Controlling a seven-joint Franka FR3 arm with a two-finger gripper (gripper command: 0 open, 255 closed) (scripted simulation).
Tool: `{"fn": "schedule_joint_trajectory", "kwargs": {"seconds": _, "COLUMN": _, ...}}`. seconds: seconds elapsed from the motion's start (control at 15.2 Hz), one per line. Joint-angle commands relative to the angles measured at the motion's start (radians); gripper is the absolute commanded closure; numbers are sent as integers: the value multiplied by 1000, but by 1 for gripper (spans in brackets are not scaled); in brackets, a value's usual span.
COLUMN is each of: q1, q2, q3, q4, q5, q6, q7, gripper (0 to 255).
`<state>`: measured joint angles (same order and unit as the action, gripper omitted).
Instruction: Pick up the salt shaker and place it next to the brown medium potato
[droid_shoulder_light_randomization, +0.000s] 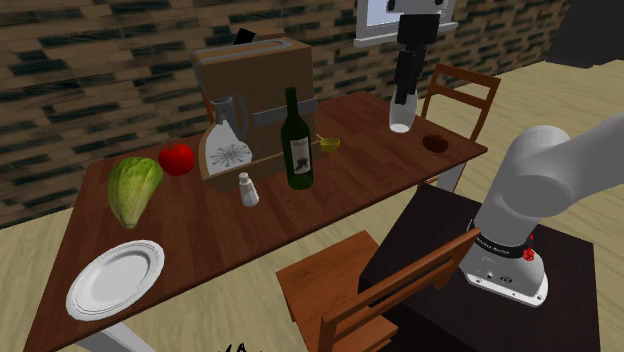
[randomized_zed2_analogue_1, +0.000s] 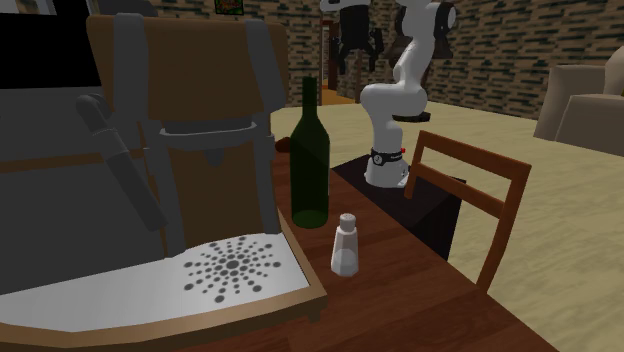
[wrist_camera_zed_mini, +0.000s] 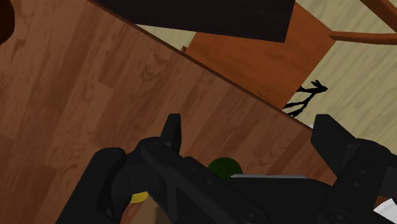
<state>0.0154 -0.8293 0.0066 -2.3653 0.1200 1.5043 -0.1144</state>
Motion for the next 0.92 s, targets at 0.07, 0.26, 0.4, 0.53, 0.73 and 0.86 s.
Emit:
{"fn": "schedule_joint_trajectory", "kwargs": {"seconds": 0.07, "q1": 4, "q2": 30, "q3": 14, "q4": 4, "q5": 9, "q6": 25, "q7": 13, "gripper": 0}}
{"fn": "schedule_joint_trajectory", "kwargs": {"seconds": 0.26, "q1": 13, "q2": 126, "q3": 57, "q4": 26, "q5": 33, "q6": 95, "q7": 52, "gripper": 0}}
{"fn": "schedule_joint_trajectory", "kwargs": {"seconds": 0.4, "q1": 18, "q2": 193, "q3": 84, "q4": 47, "q5": 45, "q6": 139, "q7": 78, "gripper": 0}}
{"fn": "schedule_joint_trajectory", "kwargs": {"seconds": 0.53, "q1": 23, "q2": 263, "q3": 109, "q4": 74, "q5": 53, "q6": 181, "q7": 104, "gripper": 0}}
{"fn": "schedule_joint_trajectory", "kwargs": {"seconds": 0.73, "q1": 28, "q2": 371, "q3": 146, "q4": 123, "q5": 59, "q6": 237, "q7": 144, "gripper": 0}}
{"fn": "schedule_joint_trajectory", "kwargs": {"seconds": 0.86, "q1": 31, "q2": 446, "q3": 170, "q4": 163, "q5": 59, "q6": 270, "q7": 171, "gripper": 0}}
